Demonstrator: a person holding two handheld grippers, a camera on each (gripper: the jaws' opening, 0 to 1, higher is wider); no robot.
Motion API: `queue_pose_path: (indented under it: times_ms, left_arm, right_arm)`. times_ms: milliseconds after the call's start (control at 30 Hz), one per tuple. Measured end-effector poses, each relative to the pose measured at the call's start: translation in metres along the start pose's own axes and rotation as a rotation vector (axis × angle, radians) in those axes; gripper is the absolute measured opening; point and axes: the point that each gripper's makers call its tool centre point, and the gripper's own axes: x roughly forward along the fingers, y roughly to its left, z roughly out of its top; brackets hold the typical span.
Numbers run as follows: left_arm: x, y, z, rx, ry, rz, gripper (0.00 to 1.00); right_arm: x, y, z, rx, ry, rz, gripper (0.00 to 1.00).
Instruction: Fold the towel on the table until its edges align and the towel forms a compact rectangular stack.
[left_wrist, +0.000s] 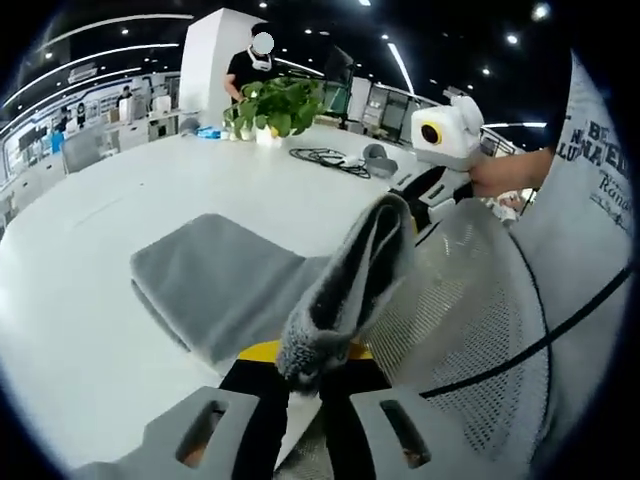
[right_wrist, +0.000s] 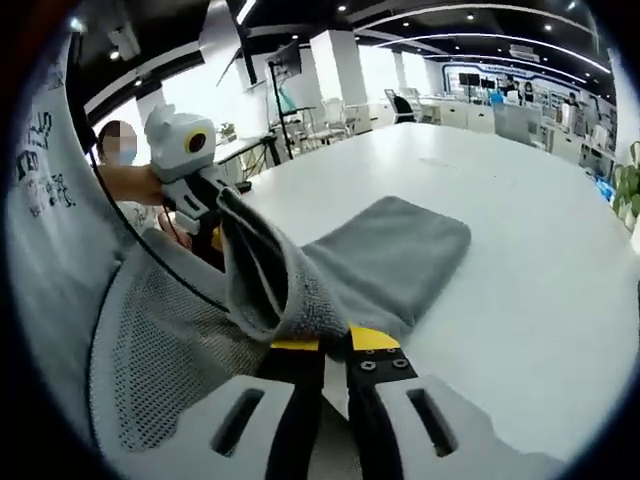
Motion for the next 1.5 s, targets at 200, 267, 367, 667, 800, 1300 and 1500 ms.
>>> queue_pose_path:
  times_ms: [200,267,367,667,800,1300,1500]
  left_arm:
    - [-0.006,0.008,0.006,-0.043,-0.028,0.043,0.11]
    - [-0.008,0.014,0.012,-0.079,-0.050,0.056,0.12]
    - [-0.011,0.020,0.024,-0.092,-0.089,0.075,0.12]
    - [-0.010,0.037,0.055,-0.164,-0.150,0.101,0.11]
    - [-0.007,0.054,0.060,-0.180,-0.151,0.103,0.11]
    - [0.012,0.116,0.085,-0.218,-0.175,0.146,0.10]
    - [0.036,0.145,0.072,-0.353,-0.172,0.190,0.10]
  right_arm:
    - [-0.002,0.000,0.012,0.049,-0.018,0.006,0.05]
    - [-0.001,-0.004,0.016,0.067,-0.026,0.000,0.05]
    - [0.005,-0.019,0.027,0.155,-0.070,-0.046,0.05]
    - [0.018,-0.040,0.049,0.246,-0.121,-0.073,0.05]
    - [0.024,-0.052,0.058,0.305,-0.138,-0.088,0.05]
    - [0.048,-0.087,0.083,0.378,-0.126,-0.097,0.05]
    - [0.071,-0.107,0.077,0.388,-0.077,-0.113,0.05]
